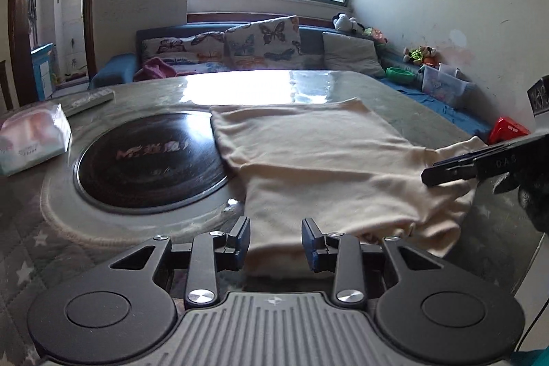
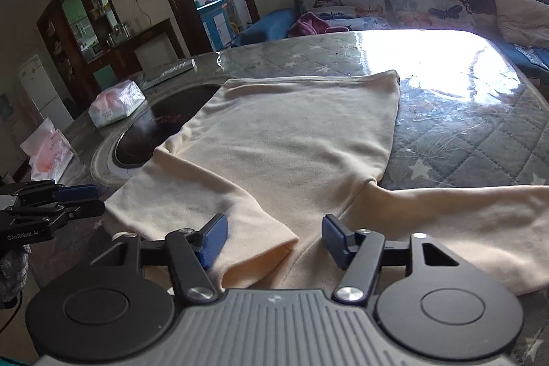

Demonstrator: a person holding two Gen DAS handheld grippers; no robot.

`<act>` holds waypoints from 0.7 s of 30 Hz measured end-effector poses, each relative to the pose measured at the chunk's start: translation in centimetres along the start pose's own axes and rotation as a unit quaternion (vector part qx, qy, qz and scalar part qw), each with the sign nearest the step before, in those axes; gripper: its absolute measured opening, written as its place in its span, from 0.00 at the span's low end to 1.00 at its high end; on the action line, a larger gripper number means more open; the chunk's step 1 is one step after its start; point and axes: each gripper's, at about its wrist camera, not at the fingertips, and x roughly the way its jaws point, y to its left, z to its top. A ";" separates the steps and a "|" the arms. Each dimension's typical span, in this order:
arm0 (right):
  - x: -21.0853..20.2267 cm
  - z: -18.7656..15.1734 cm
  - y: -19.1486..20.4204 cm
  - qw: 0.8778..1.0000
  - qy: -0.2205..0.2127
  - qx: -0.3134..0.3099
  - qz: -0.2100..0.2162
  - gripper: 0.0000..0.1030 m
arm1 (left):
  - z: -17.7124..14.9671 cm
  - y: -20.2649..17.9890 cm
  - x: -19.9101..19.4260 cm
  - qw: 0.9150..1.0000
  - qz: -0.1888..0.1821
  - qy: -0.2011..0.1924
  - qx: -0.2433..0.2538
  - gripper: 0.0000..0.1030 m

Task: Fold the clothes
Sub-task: 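Open the left gripper and lay the sleeve flat on the table, then grasp the sweatshirt side near the logo with the right gripper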

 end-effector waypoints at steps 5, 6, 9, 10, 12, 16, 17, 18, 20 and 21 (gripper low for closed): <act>0.1 -0.2 0.4 1.000 0.015 -0.016 -0.008 0.49 | -0.4 0.6 1.0 1.000 -0.001 0.008 -0.009 0.35; 0.1 -0.1 0.5 1.000 0.017 -0.019 -0.012 0.44 | -0.5 0.6 1.3 1.000 -0.003 0.010 -0.009 0.35; 0.2 -0.1 1.0 0.999 0.018 -0.034 -0.020 0.28 | -0.6 0.4 1.9 1.000 -0.006 0.013 -0.002 0.35; 0.2 0.0 1.2 0.999 0.018 -0.044 -0.023 0.23 | -0.6 0.3 2.0 1.000 -0.006 0.012 0.001 0.35; 0.1 0.1 1.8 0.997 0.012 -0.066 -0.039 0.10 | -0.6 0.2 2.1 1.000 -0.004 0.009 0.006 0.35; -0.9 0.7 3.2 0.990 -0.022 -0.115 -0.074 0.05 | -0.7 0.1 2.0 1.000 -0.002 0.006 0.009 0.35; -1.3 1.0 3.5 0.988 -0.033 -0.125 -0.082 0.05 | -0.8 0.1 2.0 1.000 -0.003 0.006 0.010 0.35; -1.7 1.3 3.8 0.986 -0.045 -0.135 -0.090 0.04 | -0.9 0.0 2.0 1.000 -0.003 0.006 0.014 0.35; -2.2 1.5 4.3 0.980 -0.063 -0.154 -0.106 0.04 | -1.1 -0.2 2.0 1.000 -0.001 0.006 0.022 0.35; -2.3 1.6 4.4 0.977 -0.069 -0.166 -0.118 0.04 | -1.2 -0.3 2.0 1.000 -0.001 0.006 0.027 0.35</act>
